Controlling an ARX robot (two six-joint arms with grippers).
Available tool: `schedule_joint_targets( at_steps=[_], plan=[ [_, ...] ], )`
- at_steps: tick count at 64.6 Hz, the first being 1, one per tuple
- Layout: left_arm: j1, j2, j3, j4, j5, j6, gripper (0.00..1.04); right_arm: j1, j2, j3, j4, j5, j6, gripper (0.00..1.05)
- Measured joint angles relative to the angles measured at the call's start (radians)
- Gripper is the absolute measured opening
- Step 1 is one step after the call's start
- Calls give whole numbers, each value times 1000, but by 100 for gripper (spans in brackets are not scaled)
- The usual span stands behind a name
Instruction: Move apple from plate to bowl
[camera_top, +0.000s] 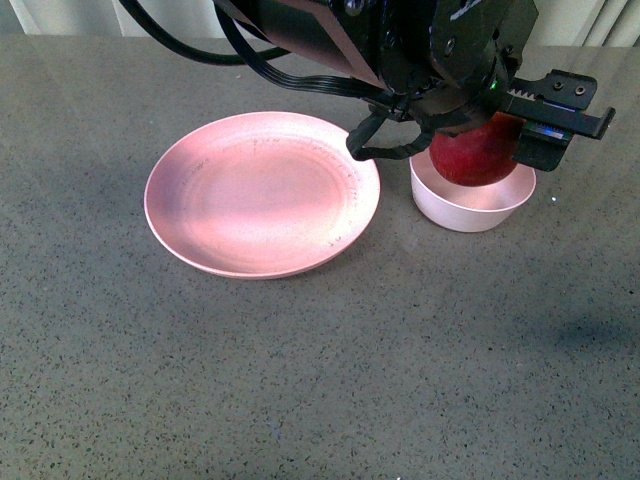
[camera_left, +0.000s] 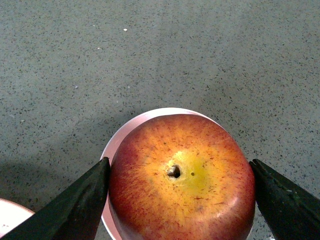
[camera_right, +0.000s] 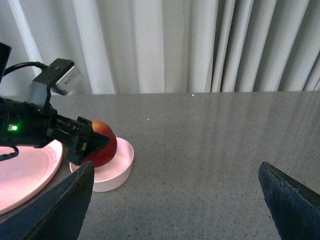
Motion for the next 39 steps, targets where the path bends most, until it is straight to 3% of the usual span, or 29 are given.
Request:
schedule_joint_targets(
  at_steps=[23,39],
  plan=[
    [34,-59,-98,83,-13,-68,96,0,0,0,0,0,0,96],
    [224,-433,-474,271,-7,-155,96,0,0,0,0,0,0,96]
  ],
)
